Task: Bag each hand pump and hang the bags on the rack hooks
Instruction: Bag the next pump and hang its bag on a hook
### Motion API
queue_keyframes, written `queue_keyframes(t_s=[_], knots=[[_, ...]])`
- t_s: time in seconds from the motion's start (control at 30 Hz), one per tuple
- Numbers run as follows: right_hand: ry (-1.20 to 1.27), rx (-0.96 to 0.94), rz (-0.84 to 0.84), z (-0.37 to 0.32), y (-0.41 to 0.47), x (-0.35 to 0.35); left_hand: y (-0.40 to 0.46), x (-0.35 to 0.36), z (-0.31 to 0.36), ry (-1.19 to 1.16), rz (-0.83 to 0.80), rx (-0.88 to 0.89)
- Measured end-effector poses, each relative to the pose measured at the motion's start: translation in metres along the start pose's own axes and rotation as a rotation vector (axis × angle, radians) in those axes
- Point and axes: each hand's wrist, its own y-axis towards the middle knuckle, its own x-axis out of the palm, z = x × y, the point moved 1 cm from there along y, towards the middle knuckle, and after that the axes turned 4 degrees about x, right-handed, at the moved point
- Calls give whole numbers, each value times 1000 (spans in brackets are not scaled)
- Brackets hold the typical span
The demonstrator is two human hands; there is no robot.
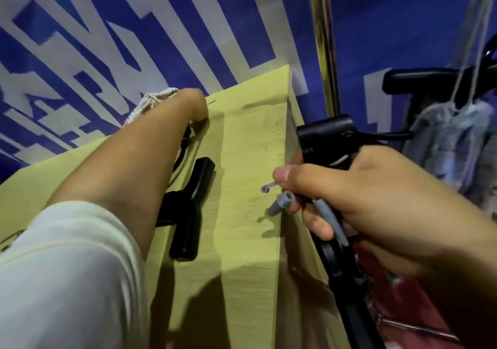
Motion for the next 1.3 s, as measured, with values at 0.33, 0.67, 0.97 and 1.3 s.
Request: queue_keyframes(t_s=[0.33,0.67,0.97,1.3], knots=[[106,4,88,7,2,-1,-1,-2,14,247,18,69],[131,-18,269,-8,-48,13,-100,-74,37,-378,504,271],[207,-244,404,-29,-134,48,-369,-94,63,-1369,594,643],[-87,-375,490,-36,-183,52,-488,-26,107,-1653,1061,572]])
